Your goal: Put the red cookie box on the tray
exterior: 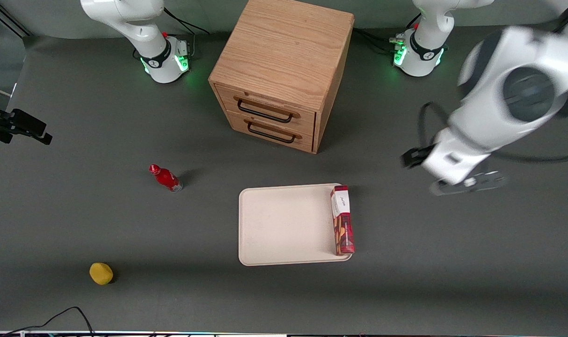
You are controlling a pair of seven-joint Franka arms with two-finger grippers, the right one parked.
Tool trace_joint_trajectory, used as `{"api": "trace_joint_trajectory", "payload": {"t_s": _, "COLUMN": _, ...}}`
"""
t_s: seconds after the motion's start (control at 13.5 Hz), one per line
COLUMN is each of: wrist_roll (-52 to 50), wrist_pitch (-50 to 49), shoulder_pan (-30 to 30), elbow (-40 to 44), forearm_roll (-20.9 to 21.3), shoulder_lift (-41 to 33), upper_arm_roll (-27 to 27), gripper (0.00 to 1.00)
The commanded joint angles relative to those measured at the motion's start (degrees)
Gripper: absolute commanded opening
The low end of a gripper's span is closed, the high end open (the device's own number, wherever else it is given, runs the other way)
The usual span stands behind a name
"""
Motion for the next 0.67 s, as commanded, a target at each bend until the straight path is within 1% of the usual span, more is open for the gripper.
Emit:
{"api": "trace_joint_trajectory", "payload": {"t_s": 0.0, "wrist_roll": 13.56, "wrist_pitch": -2.07, "shoulder_pan": -0.35, "elbow": -10.47, "forearm_roll": -2.69, "shoulder_lift": -11.82, "upper_arm_roll": 8.75, "gripper": 1.00}}
{"api": "trace_joint_trajectory", "payload": {"t_s": 0.15, "wrist_roll": 18.85, "wrist_pitch": -0.32, "shoulder_pan": -0.35, "elbow": -17.16, "forearm_roll": -3.13, "shoulder_lift": -16.32, "upper_arm_roll": 12.10, "gripper": 1.00}}
{"api": "trace_joint_trajectory", "payload": {"t_s": 0.22, "wrist_roll": 19.57, "wrist_pitch": 0.56, "shoulder_pan": -0.44, "elbow": -18.84, "forearm_roll": -3.74, "shoulder_lift": -17.30, "upper_arm_roll": 13.16, "gripper": 1.00}}
{"api": "trace_joint_trajectory", "payload": {"t_s": 0.37, "wrist_roll": 18.79, "wrist_pitch": 0.04, "shoulder_pan": -0.53, "elbow": -17.56, "forearm_roll": -3.83, "shoulder_lift": -16.61, "upper_arm_roll": 13.26, "gripper": 1.00}}
{"api": "trace_joint_trajectory", "payload": {"t_s": 0.59, "wrist_roll": 20.11, "wrist_pitch": -2.42, "shoulder_pan": -0.53, "elbow": -11.06, "forearm_roll": -3.92, "shoulder_lift": -12.67, "upper_arm_roll": 13.35, "gripper": 1.00}}
